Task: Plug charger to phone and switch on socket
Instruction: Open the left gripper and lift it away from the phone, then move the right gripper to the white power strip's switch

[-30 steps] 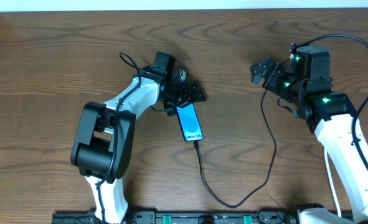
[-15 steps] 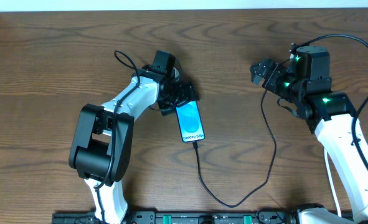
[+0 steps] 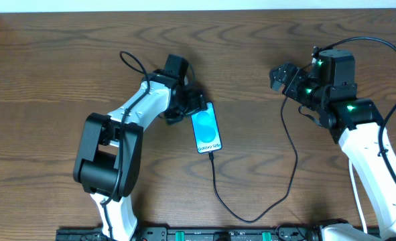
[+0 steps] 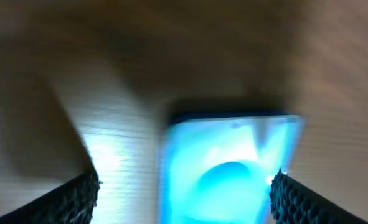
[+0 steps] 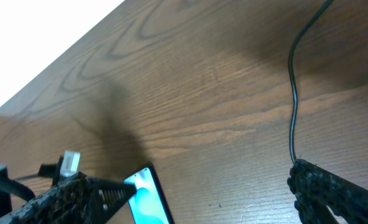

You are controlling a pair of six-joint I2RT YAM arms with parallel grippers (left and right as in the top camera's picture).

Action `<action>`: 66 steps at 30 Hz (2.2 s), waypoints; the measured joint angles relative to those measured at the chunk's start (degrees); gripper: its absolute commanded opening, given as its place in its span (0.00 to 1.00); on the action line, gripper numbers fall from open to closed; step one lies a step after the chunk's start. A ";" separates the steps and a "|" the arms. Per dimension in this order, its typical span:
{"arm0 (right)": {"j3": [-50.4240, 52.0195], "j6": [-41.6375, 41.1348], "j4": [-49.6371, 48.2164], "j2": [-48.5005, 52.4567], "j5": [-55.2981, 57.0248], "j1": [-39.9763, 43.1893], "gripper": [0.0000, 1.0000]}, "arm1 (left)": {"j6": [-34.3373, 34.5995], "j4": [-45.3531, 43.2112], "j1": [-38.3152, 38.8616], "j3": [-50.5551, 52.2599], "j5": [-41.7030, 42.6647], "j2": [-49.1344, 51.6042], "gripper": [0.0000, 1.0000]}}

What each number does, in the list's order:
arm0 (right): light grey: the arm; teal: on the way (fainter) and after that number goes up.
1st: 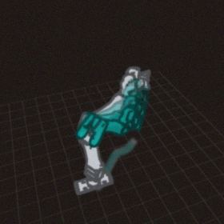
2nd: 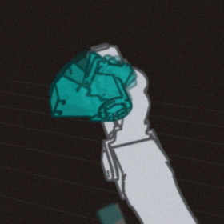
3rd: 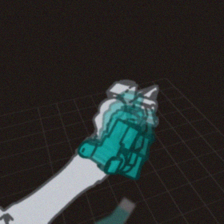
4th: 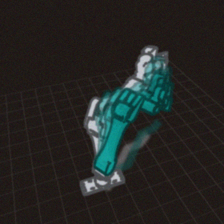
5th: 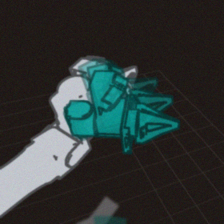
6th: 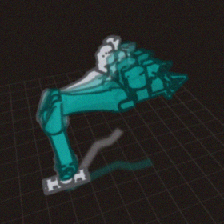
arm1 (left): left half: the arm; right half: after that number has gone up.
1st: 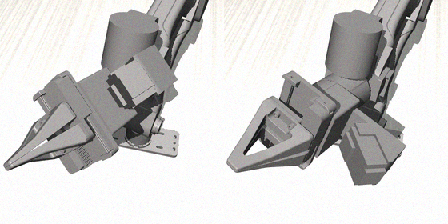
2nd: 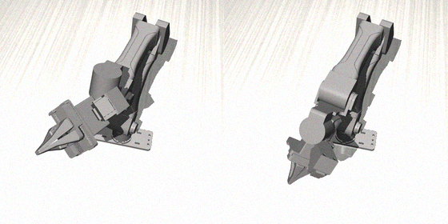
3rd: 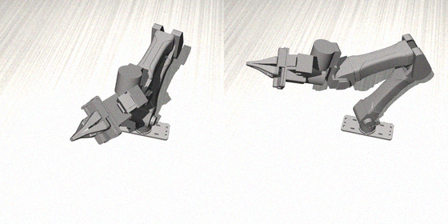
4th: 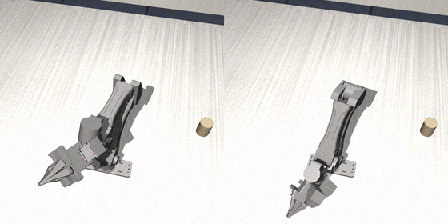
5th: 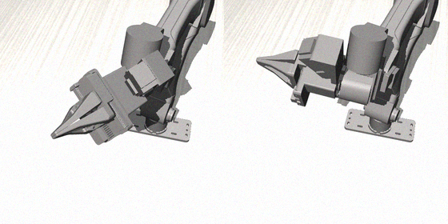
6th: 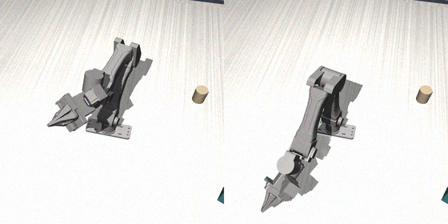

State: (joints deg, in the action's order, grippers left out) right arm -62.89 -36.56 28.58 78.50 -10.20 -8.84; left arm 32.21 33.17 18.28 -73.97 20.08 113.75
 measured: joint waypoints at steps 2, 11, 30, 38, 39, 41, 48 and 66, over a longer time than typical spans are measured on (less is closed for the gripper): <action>0.00 0.00 -0.04 0.00 0.02 0.00 0.99 | -2.05 5.99 -0.24 0.22 -7.23 -1.14 0.89; 0.00 0.00 -0.04 0.00 0.66 0.00 0.99 | -5.22 11.37 -0.44 0.72 -20.22 -32.20 0.89; 0.00 0.00 0.39 0.00 0.83 0.00 0.99 | -6.58 14.60 -0.44 0.63 -24.76 -52.92 0.89; 0.00 0.44 0.39 0.00 0.79 0.00 0.99 | -6.58 14.62 -0.44 0.63 -24.76 -50.80 0.89; 0.00 0.79 0.37 0.00 0.70 0.00 0.99 | -6.58 14.62 -0.44 0.63 -24.76 -50.60 0.89; 0.00 1.90 0.37 0.00 0.07 0.09 0.99 | -6.58 14.62 -0.44 0.63 -24.76 -50.21 0.89; -4.76 7.15 10.73 0.02 -2.82 2.93 0.99 | -6.58 14.64 -0.44 0.63 -24.76 -49.62 0.89; -46.40 28.20 43.87 10.56 -4.07 29.79 0.99 | -6.58 14.67 -0.44 0.63 -24.79 -49.55 0.89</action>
State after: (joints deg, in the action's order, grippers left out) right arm -109.30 -8.36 72.44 89.06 -14.26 20.95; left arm 25.63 47.83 17.85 -73.34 -4.71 64.20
